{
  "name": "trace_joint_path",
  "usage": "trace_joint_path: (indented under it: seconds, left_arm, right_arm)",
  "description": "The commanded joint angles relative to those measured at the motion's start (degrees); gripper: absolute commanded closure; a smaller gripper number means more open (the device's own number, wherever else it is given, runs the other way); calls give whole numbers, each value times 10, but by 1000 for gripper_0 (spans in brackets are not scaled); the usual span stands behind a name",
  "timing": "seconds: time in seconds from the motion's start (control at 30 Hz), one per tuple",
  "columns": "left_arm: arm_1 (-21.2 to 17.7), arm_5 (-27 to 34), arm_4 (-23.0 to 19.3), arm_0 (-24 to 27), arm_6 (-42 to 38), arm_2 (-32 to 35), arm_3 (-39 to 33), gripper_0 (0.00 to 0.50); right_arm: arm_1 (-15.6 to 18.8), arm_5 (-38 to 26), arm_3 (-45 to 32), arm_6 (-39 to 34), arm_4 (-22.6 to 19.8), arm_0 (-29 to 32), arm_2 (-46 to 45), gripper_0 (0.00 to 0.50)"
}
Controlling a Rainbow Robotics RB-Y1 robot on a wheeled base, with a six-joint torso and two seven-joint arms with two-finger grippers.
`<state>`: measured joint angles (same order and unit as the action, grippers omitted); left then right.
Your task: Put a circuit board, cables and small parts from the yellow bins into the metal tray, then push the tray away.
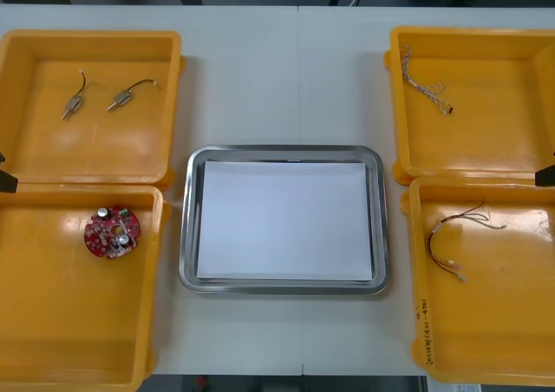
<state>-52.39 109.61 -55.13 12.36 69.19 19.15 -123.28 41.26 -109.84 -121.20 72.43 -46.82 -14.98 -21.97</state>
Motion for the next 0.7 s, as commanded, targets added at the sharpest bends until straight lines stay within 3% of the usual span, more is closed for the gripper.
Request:
trace_joint_path:
  seconds: [0.03, 0.7]
  left_arm:
    - [-12, 4, 6, -9, 48, 19, -14, 0]
    - [-12, 4, 6, -9, 48, 19, -14, 0]
  right_arm:
    - [23, -2, -6, -2, -4, 6, -7, 0]
    - [23, -2, -6, -2, -4, 6, -7, 0]
